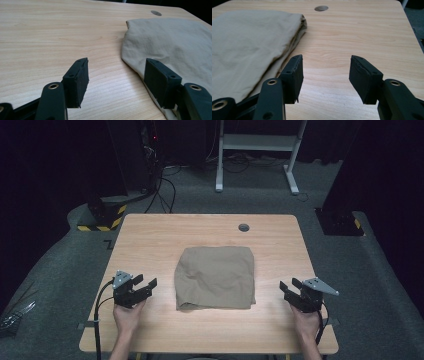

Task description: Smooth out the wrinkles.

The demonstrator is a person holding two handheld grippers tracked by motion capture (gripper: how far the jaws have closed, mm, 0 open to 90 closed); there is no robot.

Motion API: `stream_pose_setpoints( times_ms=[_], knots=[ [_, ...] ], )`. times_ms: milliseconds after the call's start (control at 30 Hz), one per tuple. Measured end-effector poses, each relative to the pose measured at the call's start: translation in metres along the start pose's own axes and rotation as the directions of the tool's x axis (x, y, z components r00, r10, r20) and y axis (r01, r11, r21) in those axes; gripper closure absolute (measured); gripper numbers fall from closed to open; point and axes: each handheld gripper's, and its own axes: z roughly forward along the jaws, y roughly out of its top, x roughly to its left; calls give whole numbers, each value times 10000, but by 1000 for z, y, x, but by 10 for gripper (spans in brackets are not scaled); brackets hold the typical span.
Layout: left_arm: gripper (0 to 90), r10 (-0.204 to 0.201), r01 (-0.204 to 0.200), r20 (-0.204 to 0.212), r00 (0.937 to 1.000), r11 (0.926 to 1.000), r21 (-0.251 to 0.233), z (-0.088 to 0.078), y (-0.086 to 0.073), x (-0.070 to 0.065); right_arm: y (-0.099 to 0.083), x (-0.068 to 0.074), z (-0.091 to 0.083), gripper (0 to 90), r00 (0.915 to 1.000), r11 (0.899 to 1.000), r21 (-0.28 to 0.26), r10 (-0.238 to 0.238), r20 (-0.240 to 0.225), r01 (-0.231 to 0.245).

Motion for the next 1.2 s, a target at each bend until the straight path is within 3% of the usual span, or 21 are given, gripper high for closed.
stream_pose_setpoints(
  times_ms=[533,967,1200],
  knots=[
    [370,-117,154,-654,9978,9983,557,18,-19,11,-15,-14,11,448,9977,9975,698,40,676,-88],
    [369,386,-245,-1232,9916,9932,1139,31,-29,11,-23,-12,24,447,9934,9900,1381,-452,1054,304],
    [367,840,-621,-1559,9842,9881,1405,35,-29,6,-23,-9,28,441,9890,9823,1782,-799,1241,570]
  ],
)
